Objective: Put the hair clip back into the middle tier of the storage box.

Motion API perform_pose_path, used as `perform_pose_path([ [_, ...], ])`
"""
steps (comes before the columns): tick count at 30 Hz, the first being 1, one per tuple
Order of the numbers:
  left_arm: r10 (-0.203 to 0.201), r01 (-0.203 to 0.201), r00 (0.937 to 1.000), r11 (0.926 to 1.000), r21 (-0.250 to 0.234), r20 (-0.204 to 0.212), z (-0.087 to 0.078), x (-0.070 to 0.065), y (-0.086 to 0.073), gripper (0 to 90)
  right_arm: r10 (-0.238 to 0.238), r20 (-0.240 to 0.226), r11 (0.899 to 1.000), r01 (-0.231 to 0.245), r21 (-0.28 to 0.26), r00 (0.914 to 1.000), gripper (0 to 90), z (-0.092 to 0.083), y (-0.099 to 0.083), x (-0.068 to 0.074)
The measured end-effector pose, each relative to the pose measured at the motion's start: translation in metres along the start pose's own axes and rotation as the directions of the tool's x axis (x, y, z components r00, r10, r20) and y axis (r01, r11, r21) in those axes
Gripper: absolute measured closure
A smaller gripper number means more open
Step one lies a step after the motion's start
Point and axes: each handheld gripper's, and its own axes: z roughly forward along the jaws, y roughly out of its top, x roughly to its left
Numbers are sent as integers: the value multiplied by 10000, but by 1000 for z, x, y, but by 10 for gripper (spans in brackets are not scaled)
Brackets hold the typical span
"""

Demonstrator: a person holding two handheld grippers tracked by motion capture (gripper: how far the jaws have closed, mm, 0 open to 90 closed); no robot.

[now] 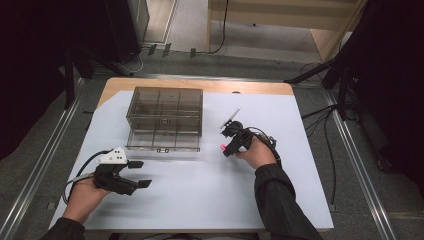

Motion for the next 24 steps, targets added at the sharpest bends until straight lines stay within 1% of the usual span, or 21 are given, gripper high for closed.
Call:
perform_pose_path([
  [3,-5,5,10000,10000,42,23,0,0,0,253,-22,120,10000,21,97,9999,512,2,2,0],
  [5,18,-19,10000,10000,13,33,1,-1,-1,253,-135,144,9999,134,90,9998,516,4,3,0],
  [6,38,-38,10000,10000,38,27,1,-2,-1,253,-73,139,9999,71,140,9999,518,4,4,0],
  [8,15,-15,10000,10000,69,31,1,-2,-1,253,-152,229,9997,148,195,9996,527,6,5,2],
  [9,17,-18,10000,10000,56,29,2,-2,-1,253,-91,286,9997,85,229,9995,528,5,6,3],
  [11,7,-8,10000,10000,77,23,1,-3,-2,253,-241,338,9995,234,193,9991,530,6,7,3],
  [13,16,-16,10000,10000,96,1,1,-3,-2,253,-196,367,9995,186,273,9991,534,6,8,4],
  [18,-30,30,10000,10000,42,-17,0,-3,-3,252,-163,474,9995,150,278,9987,561,7,10,6],
  [22,-17,17,10000,10000,62,-74,-1,-3,-3,253,4,401,9993,-19,372,9992,601,7,11,6],
  [24,-13,13,10000,10000,89,-69,-1,-4,-2,253,-55,395,9994,41,350,9992,639,7,12,6],
])
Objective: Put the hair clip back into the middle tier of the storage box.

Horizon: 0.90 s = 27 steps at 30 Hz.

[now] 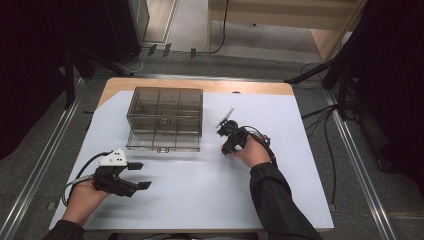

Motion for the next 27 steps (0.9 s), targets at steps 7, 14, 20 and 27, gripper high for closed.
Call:
perform_pose_path([
  [7,-10,9,10000,10000,-21,-26,-1,1,-1,253,165,-49,9998,-165,-97,9999,771,0,1,0],
  [14,-13,13,10000,10000,-19,5,-1,1,-1,253,250,-246,9995,-254,-166,9994,778,-1,-1,-1],
  [20,2,-2,10000,10000,-10,3,-1,1,-1,253,285,-335,9993,-292,-227,9990,777,-1,-1,-3],
  [27,-40,39,10000,10000,-77,-45,-2,2,-1,253,222,-499,9993,-237,-289,9985,777,-3,-2,-4],
])
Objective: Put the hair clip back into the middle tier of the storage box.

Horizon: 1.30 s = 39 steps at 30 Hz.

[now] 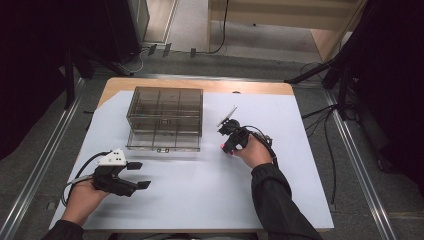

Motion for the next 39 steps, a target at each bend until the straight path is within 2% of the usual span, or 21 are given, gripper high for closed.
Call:
perform_pose_path([
  [7,-8,8,10000,10000,-5,-15,-1,0,0,253,-38,-105,9993,34,-385,9999,777,-6,-1,-1],
  [13,-25,25,10000,10000,-30,-1,-1,0,0,253,106,-282,9983,-122,-575,9995,777,-10,-3,-2],
  [19,-57,57,10000,10000,-68,-38,-1,0,0,253,-87,-412,9943,43,-1063,9991,777,-17,-4,0],
  [23,-28,28,10000,10000,-35,-17,-2,0,0,253,-158,-522,9930,96,-1173,9985,778,-20,-5,2],
  [28,-22,22,10000,10000,-29,-48,-2,0,0,253,-313,-549,9860,218,-1655,9980,777,-24,-6,4],
  [39,-26,26,10000,10000,-65,-63,-2,0,0,253,-426,-743,9753,254,-2193,9963,777,-31,-7,8],
])
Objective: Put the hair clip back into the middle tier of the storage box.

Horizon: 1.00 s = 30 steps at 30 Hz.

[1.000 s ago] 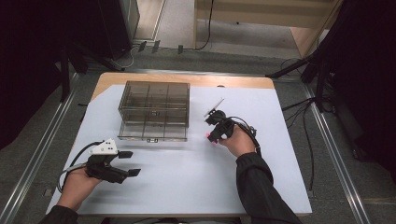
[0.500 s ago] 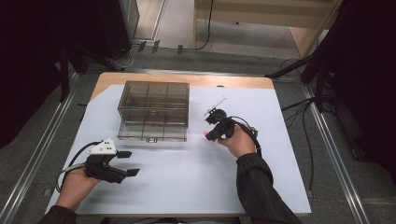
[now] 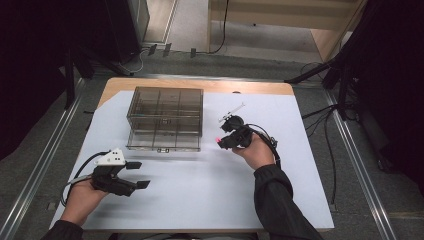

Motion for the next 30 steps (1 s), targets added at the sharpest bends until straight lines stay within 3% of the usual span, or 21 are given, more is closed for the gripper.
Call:
perform_pose_path([
  [17,12,-13,10000,10000,-32,-47,0,0,0,253,-23,-193,9957,5,-926,9998,777,-10,6,7],
  [30,17,-17,10000,10000,-68,-22,-1,1,0,253,-166,-195,9931,142,-1162,9997,778,-15,15,17],
])
